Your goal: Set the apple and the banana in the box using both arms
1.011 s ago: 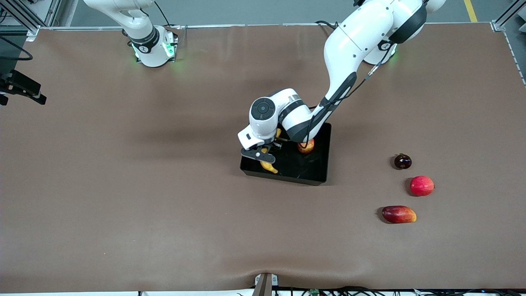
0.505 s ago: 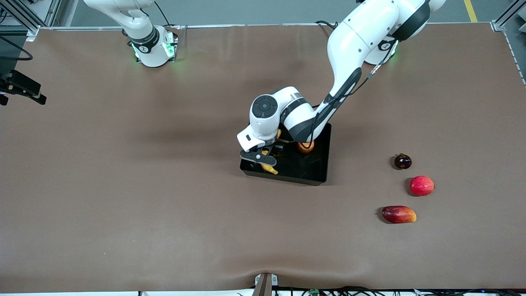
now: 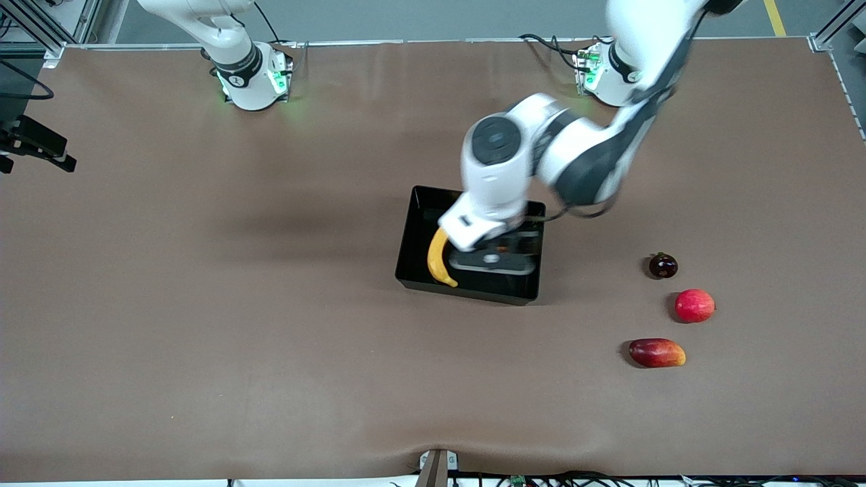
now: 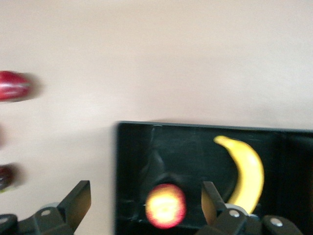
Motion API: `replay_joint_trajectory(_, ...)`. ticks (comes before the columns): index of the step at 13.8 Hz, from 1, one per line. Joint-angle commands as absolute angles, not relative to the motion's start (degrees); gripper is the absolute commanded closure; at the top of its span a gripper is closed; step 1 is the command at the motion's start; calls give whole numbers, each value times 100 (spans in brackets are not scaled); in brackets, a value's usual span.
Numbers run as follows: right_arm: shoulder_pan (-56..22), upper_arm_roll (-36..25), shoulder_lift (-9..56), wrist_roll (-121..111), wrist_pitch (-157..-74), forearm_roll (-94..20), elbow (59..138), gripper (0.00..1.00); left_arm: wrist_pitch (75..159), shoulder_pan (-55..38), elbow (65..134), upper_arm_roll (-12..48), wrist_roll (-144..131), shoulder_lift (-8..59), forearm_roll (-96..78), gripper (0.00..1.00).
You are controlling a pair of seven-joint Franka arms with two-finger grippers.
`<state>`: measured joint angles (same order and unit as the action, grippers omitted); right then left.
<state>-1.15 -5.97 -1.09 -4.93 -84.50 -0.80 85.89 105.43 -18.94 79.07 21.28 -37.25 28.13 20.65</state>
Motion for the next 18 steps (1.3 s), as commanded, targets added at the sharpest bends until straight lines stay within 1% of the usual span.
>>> replay_joint_trajectory(1,-9,-527,-114,-545,-8411,-53,8561,0,10039,-1443,8147,2171,-3726,2146,2066,0)
replay_joint_trajectory(4,-9,-527,-114,-545,-8411,-53,8561,0,9669,-890,8209,2180,-3657,1584,1812,0)
replay_joint_trajectory(6,-17,-527,-114,-554,-8420,-53,8561,0,9528,-451,8218,2180,-3368,1206,1216,0)
replay_joint_trajectory(10,-9,-527,-114,-554,-8420,-53,8561,0,8957,227,8349,2180,-2278,485,958,0)
replay_joint_trajectory(12,-18,-527,-114,-545,-8420,-53,8561,0,8930,517,8603,2171,-2049,98,730,0)
replay_joint_trajectory(14,-18,-527,-114,-545,-8429,-53,8561,0,8947,598,8675,2127,-1899,-52,634,0)
replay_joint_trajectory(15,-18,-527,-114,-545,-8429,-53,8561,0,8947,545,8736,2031,-1829,-157,528,0)
replay_joint_trajectory(18,-18,-527,-114,-545,-8429,-44,8561,0,8947,89,9156,1277,-1697,-561,203,0)
